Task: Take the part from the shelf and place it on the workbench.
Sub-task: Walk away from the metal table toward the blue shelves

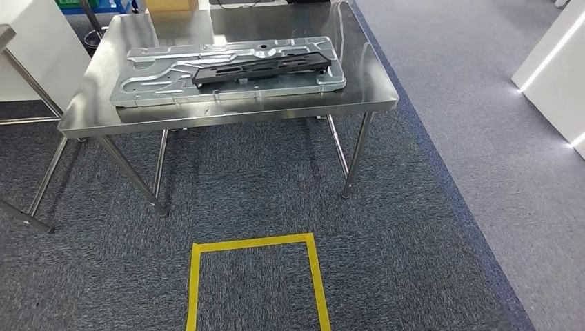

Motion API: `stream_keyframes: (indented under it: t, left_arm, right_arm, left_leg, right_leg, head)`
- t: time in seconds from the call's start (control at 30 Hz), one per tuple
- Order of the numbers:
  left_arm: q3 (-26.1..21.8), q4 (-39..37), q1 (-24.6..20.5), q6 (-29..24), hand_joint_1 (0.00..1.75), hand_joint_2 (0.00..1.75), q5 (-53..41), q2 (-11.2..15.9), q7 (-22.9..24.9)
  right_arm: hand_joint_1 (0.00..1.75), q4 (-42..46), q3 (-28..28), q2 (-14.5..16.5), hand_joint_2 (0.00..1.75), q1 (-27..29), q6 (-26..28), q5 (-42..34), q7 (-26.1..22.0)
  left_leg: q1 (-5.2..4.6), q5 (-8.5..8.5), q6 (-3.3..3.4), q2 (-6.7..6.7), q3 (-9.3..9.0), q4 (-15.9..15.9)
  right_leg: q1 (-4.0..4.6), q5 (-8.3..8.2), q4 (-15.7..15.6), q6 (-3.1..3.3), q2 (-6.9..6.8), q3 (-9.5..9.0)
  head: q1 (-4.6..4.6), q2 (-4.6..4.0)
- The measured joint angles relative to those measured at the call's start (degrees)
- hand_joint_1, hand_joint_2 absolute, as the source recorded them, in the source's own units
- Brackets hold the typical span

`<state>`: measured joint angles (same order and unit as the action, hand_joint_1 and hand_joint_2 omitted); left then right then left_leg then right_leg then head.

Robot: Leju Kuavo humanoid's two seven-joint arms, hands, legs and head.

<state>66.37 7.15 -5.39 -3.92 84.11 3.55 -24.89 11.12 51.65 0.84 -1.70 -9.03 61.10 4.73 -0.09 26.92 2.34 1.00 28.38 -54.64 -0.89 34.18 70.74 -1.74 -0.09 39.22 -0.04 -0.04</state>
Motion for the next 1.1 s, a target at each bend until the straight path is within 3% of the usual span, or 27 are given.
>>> stream_keyframes:
  t: [0.03, 0.07, 0.1, 0.13, 0.17, 0.23, 0.27, 0.33, 0.37, 0.4, 0.47, 0.5, 0.53, 0.57, 0.6, 0.67, 0.73, 0.77, 0.83, 0.87, 0.9, 0.93, 1.0, 1.03, 1.1]
  left_arm:
    - [0.0, 0.0, 0.0, 0.0, 0.0, 0.0, 0.1, 0.0, 0.0]
    - [0.0, 0.0, 0.0, 0.0, 0.0, 0.0, 0.1, 0.0, -0.1]
    - [0.0, 0.0, 0.0, 0.0, 0.0, 0.0, 0.2, 0.0, -0.1]
    - [0.0, 0.0, -0.1, 0.0, 0.0, 0.0, 0.3, 0.1, -0.2]
    - [0.0, 0.0, -0.1, 0.0, 0.0, 0.0, 0.3, 0.1, -0.3]
    - [0.0, 0.0, -0.2, -0.1, 0.0, 0.0, 0.4, 0.2, -0.4]
    - [0.0, 0.0, -0.2, -0.1, 0.0, 0.0, 0.4, 0.3, -0.4]
    - [0.0, 0.0, -0.1, -0.3, 0.0, 0.0, 0.4, 0.4, -0.4]
    - [0.0, 0.0, 0.0, -0.4, 0.0, 0.0, 0.4, 0.5, -0.4]
    - [0.0, 0.0, 0.1, -0.4, 0.0, 0.0, 0.4, 0.5, -0.3]
    - [0.1, 0.0, 0.2, -0.6, 0.0, 0.0, 0.4, 0.6, -0.1]
    - [0.1, 0.0, 0.1, -0.7, 0.0, 0.0, 0.4, 0.7, -0.1]
    - [0.2, 0.0, 0.1, -0.7, 0.0, 0.0, 0.4, 0.8, -0.1]
    - [0.3, 0.0, 0.2, -0.7, 0.0, 0.0, 0.4, 0.9, -0.1]
    - [0.4, 0.0, 0.2, -0.7, 0.0, 0.0, 0.3, 1.0, -0.1]
    - [0.6, 0.0, 0.0, -0.7, 0.0, 0.0, 0.3, 1.3, -0.2]
    - [0.8, 0.0, -0.2, -0.8, 0.0, 0.0, 0.2, 1.7, -0.3]
    - [1.0, 0.0, -0.4, -0.8, 0.0, 0.0, 0.2, 1.8, -0.3]
    - [1.2, 0.0, -0.4, -0.9, 0.0, 0.0, 0.3, 2.0, -0.3]
    - [1.3, 0.0, -0.3, -0.9, 0.0, 0.0, 0.4, 2.0, -0.3]
    - [1.3, 0.0, -0.3, -0.9, 0.0, 0.0, 0.4, 2.0, -0.3]
    - [1.4, 0.0, -0.3, -0.9, 0.0, 0.0, 0.4, 2.0, -0.2]
    - [1.4, 0.0, -0.3, -0.9, 0.0, 0.0, 0.5, 2.1, -0.3]
    - [1.5, 0.0, -0.3, -0.9, 0.0, 0.0, 0.5, 2.2, -0.3]
    - [1.5, 0.0, -0.3, -0.8, 0.0, 0.0, 0.5, 2.3, -0.6]
  right_arm:
    - [0.0, 0.0, 0.0, 0.0, 0.0, 0.0, 0.1, 0.0, -0.1]
    - [0.0, 0.0, 0.0, 0.0, 0.0, -0.1, 0.2, 0.0, -0.1]
    - [0.0, 0.0, 0.0, 0.0, 0.0, -0.2, 0.2, 0.0, -0.2]
    - [0.0, 0.0, 0.0, 0.0, 0.0, -0.3, 0.3, 0.1, -0.4]
    - [0.0, 0.0, 0.0, 0.0, 0.0, -0.5, 0.3, 0.2, -0.7]
    - [0.0, 0.0, -0.1, 0.0, 0.0, -0.9, 0.2, 0.6, -1.2]
    - [0.0, 0.0, -0.2, 0.0, 0.0, -1.1, 0.2, 0.9, -1.5]
    - [0.0, 0.0, -0.3, 0.0, 0.0, -1.1, 0.4, 1.4, -1.9]
    - [0.0, 0.0, -0.4, 0.0, 0.0, -1.1, 0.5, 1.5, -1.8]
    - [0.0, 0.0, -0.5, 0.0, 0.0, -1.1, 0.4, 1.3, -1.6]
    - [0.0, -0.1, -0.4, 0.1, 0.0, -1.1, 0.4, 0.5, -0.7]
    - [0.0, -0.1, -0.3, 0.2, 0.0, -1.1, 0.5, -0.1, -0.3]
    - [0.0, -0.1, 0.0, 0.3, 0.0, -1.1, 0.5, -0.6, 0.1]
    - [0.0, -0.1, 0.2, 0.5, 0.0, -1.1, 0.5, -0.9, 0.5]
    - [0.0, -0.1, 0.3, 0.7, 0.0, -1.1, 0.5, -0.9, 1.0]
    - [0.0, -0.1, 0.4, 1.2, 0.0, -1.1, 0.5, -0.6, 1.9]
    - [0.0, -0.1, 0.4, 1.7, 0.0, -1.0, 0.6, -0.2, 2.0]
    - [0.0, -0.1, 0.4, 1.9, 0.0, -1.1, 0.6, -0.1, 1.7]
    - [0.0, -0.1, 0.4, 2.1, 0.0, -1.1, 0.6, 0.0, 0.8]
    - [0.0, -0.1, 0.4, 2.1, 0.0, -1.1, 0.5, 0.0, 0.4]
    - [0.0, -0.1, 0.4, 2.2, 0.0, -1.1, 0.5, 0.1, 0.0]
    - [0.0, -0.1, 0.4, 2.3, 0.0, -1.1, 0.5, 0.1, -0.3]
    - [0.0, -0.1, 0.4, 2.3, 0.0, -1.2, 0.5, 0.4, -1.0]
    - [0.0, -0.1, 0.4, 2.3, 0.0, -1.2, 0.5, 0.5, -1.3]
    - [0.0, -0.1, 0.4, 2.3, 0.0, -1.3, 0.5, 0.8, -1.9]
  left_leg:
    - [-0.01, -0.67, -0.09, 0.06, 1.17, -0.3]
    - [0.01, -1.31, -0.24, 0.1, 2.4, -0.8]
    - [0.05, -1.87, -0.44, 0.12, 3.62, -1.3]
    - [0.09, -2.33, -0.7, 0.12, 4.81, -2.0]
    - [0.08, -2.67, -0.99, 0.11, 5.89, -2.7]
    - [0.01, -3.46, -1.73, 0.12, 7.37, -3.9]
    - [0.04, -4.0, -2.1, 0.14, 7.8, -4.1]
    - [0.35, -4.75, -2.77, 0.05, 8.37, -4.1]
    - [0.53, -3.6, -3.05, -0.08, 8.83, -4.8]
    - [0.66, -1.33, -3.28, -0.22, 9.47, -6.6]
    - [0.76, 5.1, -3.54, -0.37, 10.92, -12.9]
    - [0.76, 7.2, -3.54, -0.39, 11.3, -16.4]
    - [0.73, 7.82, -3.46, -0.43, 11.1, -18.9]
    - [0.68, 7.07, -3.32, -0.47, 10.16, -19.9]
    - [0.61, 5.38, -3.14, -0.53, 8.22, -18.8]
    - [0.35, 3.05, -2.54, -0.78, 1.89, -11.6]
    - [0.0, 3.91, -1.97, -1.04, -3.83, -3.2]
    - [-0.19, 4.55, -1.78, -1.11, -5.07, -0.9]
    - [-0.21, 4.11, -1.38, -0.9, -4.76, 0.5]
    - [-0.14, 3.42, -1.03, -0.74, -4.18, 0.6]
    - [-0.03, 2.63, -0.65, -0.56, -3.52, 0.8]
    - [0.02, 1.9, -0.36, -0.39, -2.71, 0.8]
    - [-0.15, 0.57, -0.06, -0.24, -0.76, 0.4]
    - [-0.22, -0.06, -0.09, -0.14, 0.28, 0.1]
    - [-0.26, -1.16, -0.3, 0.05, 2.48, -0.7]
  right_leg:
    - [-0.12, 0.05, 2.4, -0.19, 0.0, -0.13]
    - [-0.3, -1.23, 3.2, -0.38, 0.0, -0.99]
    - [-0.53, -3.11, 2.2, -0.55, -0.01, -2.73]
    - [-0.8, -4.4, -0.7, -0.69, -0.01, -5.46]
    - [-0.93, -4.41, -4.8, -0.78, 0.01, -8.7]
    - [-0.8, -2.49, -11.8, -0.28, 0.13, -13.27]
    - [-0.52, -1.81, -13.4, 0.2, 0.18, -13.93]
    - [-0.33, -2.53, -13.7, 1.36, 0.0, -13.07]
    - [-0.32, -3.21, -13.8, 1.91, -0.15, -12.44]
    - [-0.36, -3.96, -13.8, 2.37, -0.25, -11.68]
    - [-0.14, -5.46, -13.8, 2.91, -0.21, -9.85]
    - [0.02, -6.21, -13.7, 2.98, -0.06, -8.86]
    - [0.17, -6.97, -13.6, 3.04, 0.05, -7.79]
    - [0.28, -7.7, -13.5, 3.07, 0.19, -6.73]
    - [0.35, -8.39, -13.3, 3.05, 0.34, -5.72]
    - [0.43, -9.58, -13.0, 2.84, 0.58, -4.27]
    - [0.49, -10.67, -12.8, 2.33, 0.66, -3.53]
    - [0.45, -11.28, -12.8, 1.98, 0.64, -3.24]
    - [0.31, -12.21, -12.9, 1.24, 0.63, -2.7]
    - [0.25, -11.46, -12.5, 0.95, 0.61, -2.34]
    - [0.21, -9.5, -11.1, 0.75, 0.56, -1.82]
    - [0.12, -6.47, -8.5, 0.62, 0.5, -1.1]
    - [0.08, -0.88, -1.3, 0.31, 0.42, 0.38]
    - [0.07, -0.02, 1.8, 0.15, 0.42, 0.64]
    - [0.01, -2.26, 3.5, 0.0, 0.4, -0.97]
  head:
    - [0.0, 0.0]
    - [-0.01, 0.0]
    - [-0.01, 0.0]
    - [-0.01, 0.0]
    - [-0.01, 0.0]
    - [-0.07, 0.0]
    - [-0.1, 0.0]
    - [-0.09, 0.0]
    - [-0.12, 0.0]
    - [-0.15, 0.0]
    - [-0.27, 0.0]
    - [-0.29, 0.0]
    - [-0.29, 0.0]
    - [-0.31, 0.0]
    - [-0.29, 0.0]
    - [-0.31, 0.0]
    - [-0.28, 0.0]
    - [-0.27, 0.0]
    - [-0.25, 0.0]
    - [-0.26, 0.0]
    - [-0.21, 0.0]
    - [-0.17, 0.0]
    - [-0.1, 0.0]
    - [-0.1, 0.0]
    - [-0.11, 0.0]
